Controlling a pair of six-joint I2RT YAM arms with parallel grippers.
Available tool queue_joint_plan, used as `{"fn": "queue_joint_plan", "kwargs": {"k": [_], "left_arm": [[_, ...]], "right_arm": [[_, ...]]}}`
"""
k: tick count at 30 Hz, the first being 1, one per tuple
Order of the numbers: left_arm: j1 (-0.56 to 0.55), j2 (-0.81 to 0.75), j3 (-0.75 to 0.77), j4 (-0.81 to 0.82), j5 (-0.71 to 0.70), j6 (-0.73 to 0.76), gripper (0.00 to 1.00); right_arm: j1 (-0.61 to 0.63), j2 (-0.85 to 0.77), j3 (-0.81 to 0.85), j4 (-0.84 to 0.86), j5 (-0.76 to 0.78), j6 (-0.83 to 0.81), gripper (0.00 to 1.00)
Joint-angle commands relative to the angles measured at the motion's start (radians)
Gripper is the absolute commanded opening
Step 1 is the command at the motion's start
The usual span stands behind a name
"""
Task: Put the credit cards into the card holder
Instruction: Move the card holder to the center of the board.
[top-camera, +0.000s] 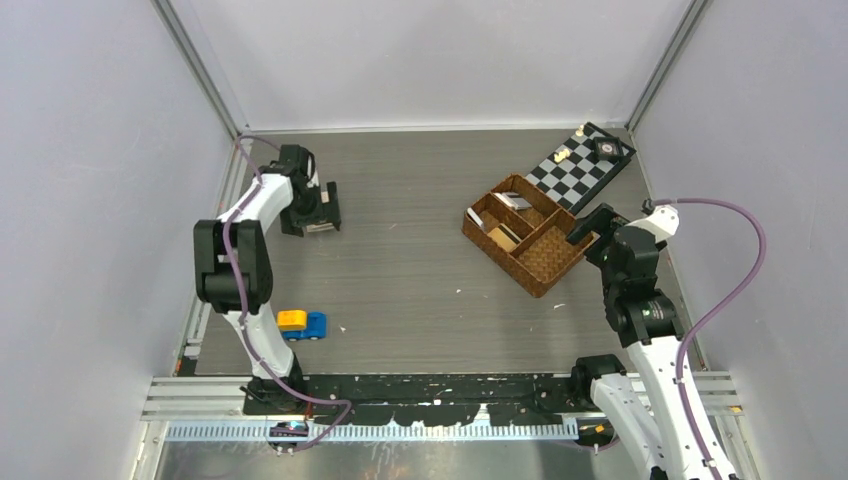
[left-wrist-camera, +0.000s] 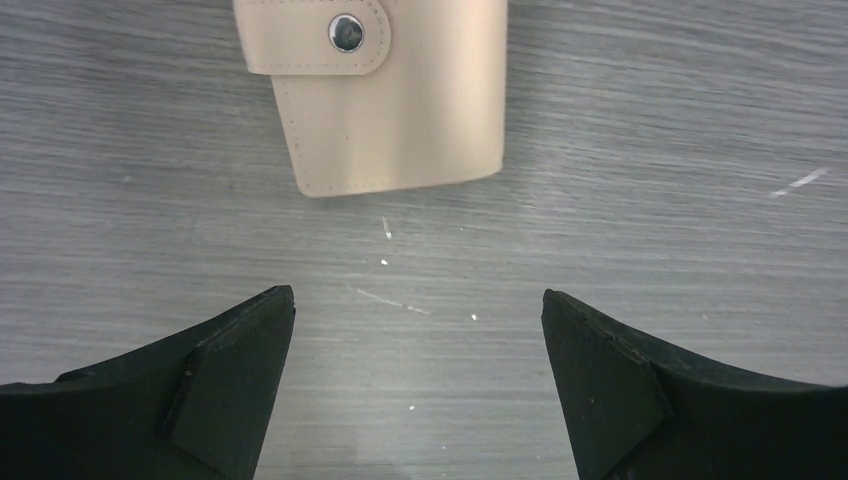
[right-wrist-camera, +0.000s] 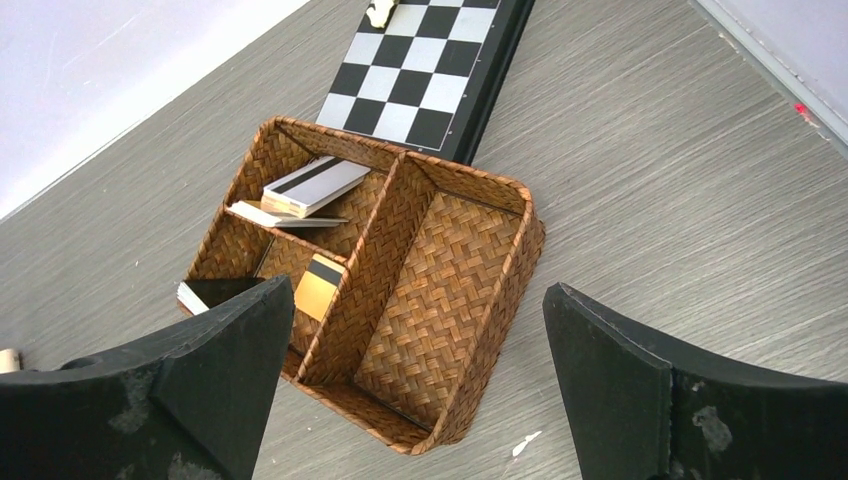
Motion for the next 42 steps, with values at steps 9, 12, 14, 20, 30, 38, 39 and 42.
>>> {"fn": "queue_joint_plan", "kwargs": {"k": [9,12,14,20,30,38,39,42], "left_arm": [[0.012,0.162,0.116,0.015,-0.028,0.022,1.0],[0.024,0.182,0.127,0.03,-0.037,0.016,1.0],[0.024,0.205,0.137,0.046,-0.037,0.012,1.0],[0.024,0.246,0.162,0.064,-0.014,0.012,1.0],[0.024,0.292,0.197,0.076,-0.065,0.036,1.0],[-0.034,0.307,0.208,0.055,-0.106,0.092,0.68],[-0.05,0.299,0.202,0.05,-0.121,0.098,0.67],[-0.098,0.267,0.167,0.017,-0.166,0.089,0.66]], "right_arm": [[-0.002,0.037,0.002,0.051,-0.068,-0.004,1.0],[-0.003,0.04,0.003,0.051,-0.078,-0.006,1.0],[-0.003,0.043,0.002,0.054,-0.089,-0.009,1.0],[-0.002,0.055,0.002,0.055,-0.113,-0.011,1.0],[-0.002,0.083,0.003,0.06,-0.143,-0.01,1.0],[-0.002,0.094,0.004,0.059,-0.158,-0.012,0.99],[-0.002,0.093,0.005,0.057,-0.161,-0.012,0.99],[-0.002,0.089,0.005,0.054,-0.164,-0.015,0.99]]}}
